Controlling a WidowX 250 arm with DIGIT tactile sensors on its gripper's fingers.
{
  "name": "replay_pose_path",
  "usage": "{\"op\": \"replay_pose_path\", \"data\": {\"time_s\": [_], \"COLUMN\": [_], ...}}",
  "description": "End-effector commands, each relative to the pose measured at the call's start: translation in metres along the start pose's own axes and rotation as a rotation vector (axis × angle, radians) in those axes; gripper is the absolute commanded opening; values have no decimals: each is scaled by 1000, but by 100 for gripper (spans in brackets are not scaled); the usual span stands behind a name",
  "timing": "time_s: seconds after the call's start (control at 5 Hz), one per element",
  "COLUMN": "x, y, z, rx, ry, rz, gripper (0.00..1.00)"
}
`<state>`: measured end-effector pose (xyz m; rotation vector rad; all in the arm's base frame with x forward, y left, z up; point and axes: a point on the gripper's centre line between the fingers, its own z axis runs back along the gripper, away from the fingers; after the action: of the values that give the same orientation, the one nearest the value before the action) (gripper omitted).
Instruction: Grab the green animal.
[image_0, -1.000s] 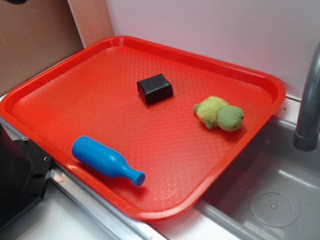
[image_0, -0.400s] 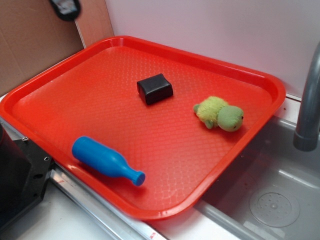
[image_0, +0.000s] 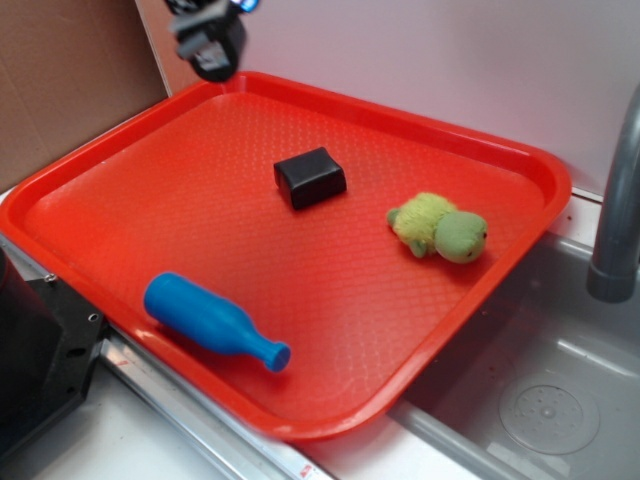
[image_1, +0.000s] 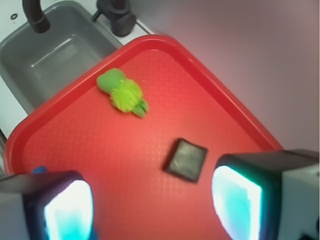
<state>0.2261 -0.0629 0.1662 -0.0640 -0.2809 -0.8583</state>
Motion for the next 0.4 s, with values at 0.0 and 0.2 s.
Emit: {"op": "replay_pose_path", "data": {"time_s": [0.0,0.2], "x": [43,57], "y": [-7,-12], "z": [-31,-54], "rx": [-86,-110], "ry": [-97,-92], "rz": [-217,-300], "gripper": [100,100]}}
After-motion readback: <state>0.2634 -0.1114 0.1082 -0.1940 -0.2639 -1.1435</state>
